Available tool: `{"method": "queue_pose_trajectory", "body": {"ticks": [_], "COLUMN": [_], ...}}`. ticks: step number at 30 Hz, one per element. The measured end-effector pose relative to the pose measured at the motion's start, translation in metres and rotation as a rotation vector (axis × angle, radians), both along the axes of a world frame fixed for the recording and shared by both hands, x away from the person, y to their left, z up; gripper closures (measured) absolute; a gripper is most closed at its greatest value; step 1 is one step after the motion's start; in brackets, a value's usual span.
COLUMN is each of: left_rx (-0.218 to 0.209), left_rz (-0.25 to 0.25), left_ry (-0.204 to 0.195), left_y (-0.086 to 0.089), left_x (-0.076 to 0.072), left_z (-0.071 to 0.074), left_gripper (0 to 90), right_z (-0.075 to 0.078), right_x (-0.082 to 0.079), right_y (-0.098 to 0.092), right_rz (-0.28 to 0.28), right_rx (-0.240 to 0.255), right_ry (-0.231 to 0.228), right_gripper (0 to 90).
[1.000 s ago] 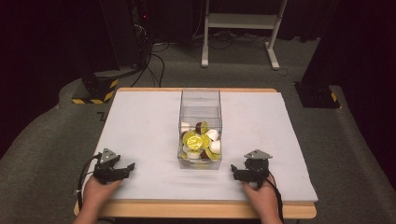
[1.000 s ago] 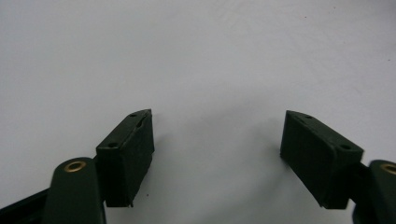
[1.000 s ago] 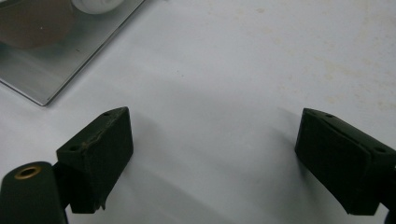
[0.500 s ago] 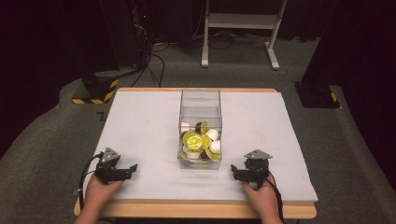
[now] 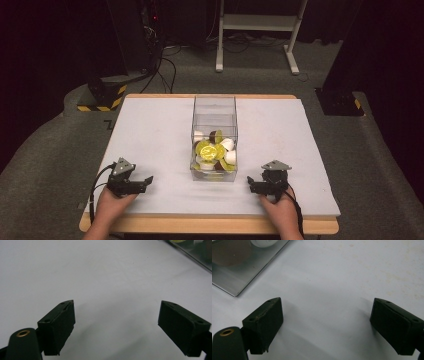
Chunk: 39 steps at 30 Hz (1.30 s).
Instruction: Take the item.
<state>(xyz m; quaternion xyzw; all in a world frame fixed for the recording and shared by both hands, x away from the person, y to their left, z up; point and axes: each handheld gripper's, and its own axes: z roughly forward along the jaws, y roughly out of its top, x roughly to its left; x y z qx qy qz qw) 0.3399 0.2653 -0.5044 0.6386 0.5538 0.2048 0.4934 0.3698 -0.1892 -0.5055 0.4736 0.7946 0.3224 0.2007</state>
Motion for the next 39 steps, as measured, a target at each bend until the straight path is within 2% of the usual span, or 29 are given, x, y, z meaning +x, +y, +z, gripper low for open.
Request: {"method": "queue_pose_trajectory", "body": {"ticks": [2, 7, 9, 10, 15, 17, 18, 19, 21, 23, 24, 25, 32, 35, 38, 39], "left_rx": [0.014, -0.001, 0.011, -0.002, -0.014, -0.038, -0.033, -0.046, -0.034, -0.048, -0.04, -0.053, -0.058, -0.11, -0.095, -0.106], "left_rz": [-0.019, -0.037, -0.047, -0.043, -0.049, -0.049, -0.059, -0.063, -0.077, -0.078, -0.087, -0.082, -0.122, -0.13, -0.146, -0.143], "left_ry": [-0.003, -0.004, -0.004, -0.006, -0.019, -0.024, -0.024, -0.025, -0.028, -0.025, -0.026, -0.033, -0.065, -0.077, -0.08, -0.083], "left_y": [-0.002, -0.01, -0.011, -0.014, -0.019, -0.022, -0.022, -0.025, -0.027, -0.029, -0.03, -0.032, -0.043, -0.05, -0.055, -0.057], "left_x": [0.0, 0.0, 0.0, -0.001, 0.0, 0.0, 0.0, 0.0, 0.0, 0.0, 0.0, 0.0, -0.003, -0.003, -0.002, -0.001], "left_z": [0.002, 0.005, 0.006, 0.006, 0.008, 0.01, 0.011, 0.013, 0.014, 0.016, 0.017, 0.018, 0.035, 0.043, 0.046, 0.047], "left_gripper": [14.7, 14.9, 14.9, 14.9, 15.1, 15.5, 15.8, 16.4, 17.3, 17.3, 17.3, 17.3, 18.5, 20.2, 20.2, 20.3], "right_z": [0.0, 0.0, 0.0, 0.0, 0.0, 0.0, 0.0, 0.0, 0.0, 0.0, 0.0, 0.0, 0.0, 0.0, 0.0, 0.0], "right_x": [0.0, 0.0, 0.0, 0.0, 0.0, 0.0, 0.0, 0.0, 0.0, 0.0, 0.0, 0.0, 0.0, 0.0, 0.0, 0.0], "right_y": [0.0, 0.0, 0.0, 0.0, 0.0, 0.0, 0.0, 0.0, 0.0, 0.0, 0.0, 0.0, 0.0, 0.0, 0.0, 0.0], "right_rz": [0.0, 0.0, 0.0, 0.0, 0.0, 0.0, 0.0, 0.0, 0.002, 0.002, 0.003, 0.002, 0.0, 0.0, 0.002, 0.0], "right_rx": [0.0, 0.001, 0.001, 0.001, 0.001, 0.0, 0.001, 0.001, -0.001, 0.0, -0.001, -0.001, 0.001, 0.001, 0.0, 0.001], "right_ry": [0.0, 0.0, 0.001, 0.001, 0.001, 0.001, 0.001, 0.001, 0.0, 0.0, 0.0, 0.0, 0.001, 0.001, 0.0, 0.001], "right_gripper": [11.1, 11.1, 11.1, 11.1, 11.1, 11.1, 11.1, 11.1, 11.0, 11.1, 11.1, 11.1, 11.1, 11.1, 11.1, 11.1]}}
